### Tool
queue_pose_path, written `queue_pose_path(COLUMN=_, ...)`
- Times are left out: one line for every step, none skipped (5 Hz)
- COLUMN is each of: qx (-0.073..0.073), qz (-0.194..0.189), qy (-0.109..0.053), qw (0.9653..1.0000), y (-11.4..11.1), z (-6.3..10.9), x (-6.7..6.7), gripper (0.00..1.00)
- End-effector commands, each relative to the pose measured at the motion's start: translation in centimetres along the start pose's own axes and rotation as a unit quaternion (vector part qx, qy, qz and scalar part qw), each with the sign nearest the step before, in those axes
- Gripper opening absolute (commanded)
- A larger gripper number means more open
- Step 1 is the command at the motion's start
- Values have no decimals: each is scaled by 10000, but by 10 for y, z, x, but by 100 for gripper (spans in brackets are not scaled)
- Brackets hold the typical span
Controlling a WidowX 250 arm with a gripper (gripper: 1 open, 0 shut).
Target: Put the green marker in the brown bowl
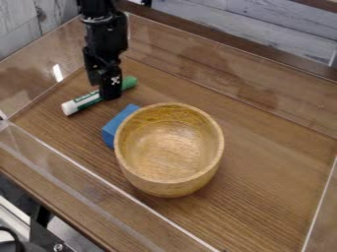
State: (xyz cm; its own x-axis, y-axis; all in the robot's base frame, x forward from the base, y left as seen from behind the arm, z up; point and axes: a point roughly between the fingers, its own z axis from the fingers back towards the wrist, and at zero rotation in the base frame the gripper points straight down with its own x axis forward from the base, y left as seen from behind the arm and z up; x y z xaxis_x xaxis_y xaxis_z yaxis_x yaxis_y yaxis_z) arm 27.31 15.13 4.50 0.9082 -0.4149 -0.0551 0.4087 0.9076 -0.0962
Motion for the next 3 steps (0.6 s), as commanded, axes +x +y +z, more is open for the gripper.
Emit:
queue_pose_path(qx=259, qz=-20, qy=-225, qw=9994, y=14, z=14, x=3, gripper=100)
queue_pose_path(qx=242, qz=-6, qy=-243, qw=9994, y=17, z=9, x=1, gripper=100)
queue_pose_path(qx=229, qz=14, qy=-266, qw=9994, y=20, z=5, x=0, gripper=100)
